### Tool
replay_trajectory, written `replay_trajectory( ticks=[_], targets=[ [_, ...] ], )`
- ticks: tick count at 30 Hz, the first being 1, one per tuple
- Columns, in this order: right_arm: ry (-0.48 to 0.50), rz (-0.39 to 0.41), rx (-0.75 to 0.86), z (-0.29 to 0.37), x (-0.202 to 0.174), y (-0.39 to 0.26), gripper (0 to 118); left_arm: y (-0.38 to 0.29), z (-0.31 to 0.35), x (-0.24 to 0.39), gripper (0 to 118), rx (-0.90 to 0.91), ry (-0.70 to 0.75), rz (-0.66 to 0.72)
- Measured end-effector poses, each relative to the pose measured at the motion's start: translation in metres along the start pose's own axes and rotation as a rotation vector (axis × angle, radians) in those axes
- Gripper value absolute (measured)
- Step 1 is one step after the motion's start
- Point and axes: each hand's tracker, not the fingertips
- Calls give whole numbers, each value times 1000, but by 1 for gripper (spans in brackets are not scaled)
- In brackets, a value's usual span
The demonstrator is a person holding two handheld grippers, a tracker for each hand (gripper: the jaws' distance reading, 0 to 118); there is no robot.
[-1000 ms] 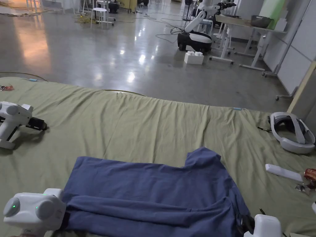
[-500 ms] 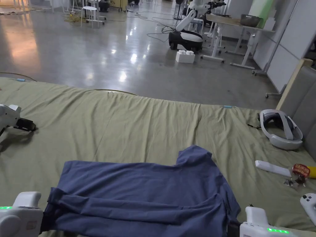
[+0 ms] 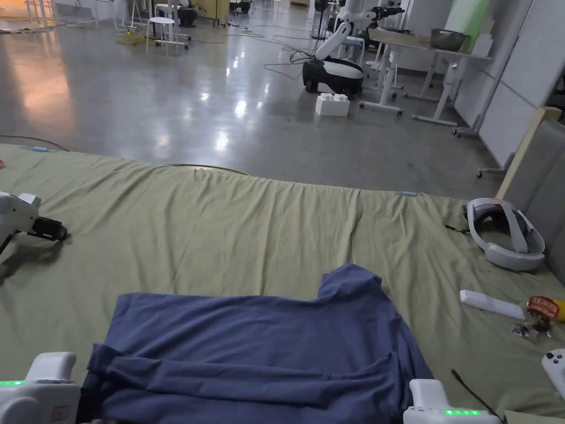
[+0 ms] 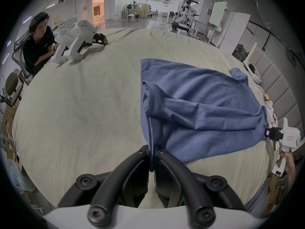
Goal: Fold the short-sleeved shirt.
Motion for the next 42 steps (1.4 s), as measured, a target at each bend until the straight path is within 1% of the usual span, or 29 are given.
replay_trajectory(
  ticks=[2, 4, 6, 8, 12, 14, 17, 19, 21, 23, 25, 27, 30, 31, 32, 34, 35, 36, 37, 39, 42],
  targets=[
    [8, 0, 24, 20, 3, 3, 18, 5, 10, -3, 8, 20, -18, 3],
    [30, -22, 55, 39, 6, 6, 18, 10, 23, -4, 8, 44, -36, 4],
    [36, -13, 69, 61, 7, 7, 18, 15, 35, -7, 8, 61, -48, 3],
    [17, 31, 94, 82, 5, 3, 18, 15, 47, -11, 8, 77, -47, -2],
    [-2, 98, 75, 109, 1, -20, 18, 0, 64, -21, 8, 53, -47, -3],
    [-4, 106, 46, 114, 0, -41, 18, -19, 66, -26, 8, 21, -51, -5],
    [1, 101, -38, 115, -4, -75, 18, -52, 63, -28, 8, -57, -26, -29],
    [-9, 118, -116, 109, -9, -103, 18, -79, 55, -30, 8, -122, -11, -37],
    [-4, 107, -160, 100, -14, -121, 18, -99, 45, -32, 8, -158, 1, -32],
    [-25, 103, -160, 89, -18, -137, 18, -114, 33, -35, 8, -175, 2, -6],
    [-29, 80, -148, 83, -19, -140, 18, -116, 31, -36, 8, -131, -1, 45],
    [-31, 52, -140, 82, -19, -135, 19, -111, 29, -36, 8, -146, -2, 58],
    [-32, 42, -155, 81, -15, -127, 22, -104, 31, -34, 8, -138, -1, 61],
    [-49, 46, -164, 85, -16, -124, 24, -101, 32, -32, 9, -138, 3, 55],
    [-87, 54, -158, 90, -16, -121, 35, -99, 37, -29, 14, -133, 10, 48],
    [-124, 74, -98, 105, -17, -110, 48, -93, 43, -26, 31, -88, 40, 12],
    [-143, 78, -55, 113, -18, -103, 60, -88, 48, -23, 50, -53, 63, -2],
    [-151, 78, -29, 118, -18, -97, 64, -85, 52, -21, 63, -24, 68, -5],
    [-139, 73, 8, 125, -19, -88, 63, -78, 57, -19, 66, 14, 48, -9],
    [-110, 41, 99, 138, -21, -72, 63, -63, 67, -12, 66, 88, 18, -5],
    [-94, -1, 248, 149, -28, -46, 63, -40, 84, 7, 66, 222, -6, -25]
  ],
)
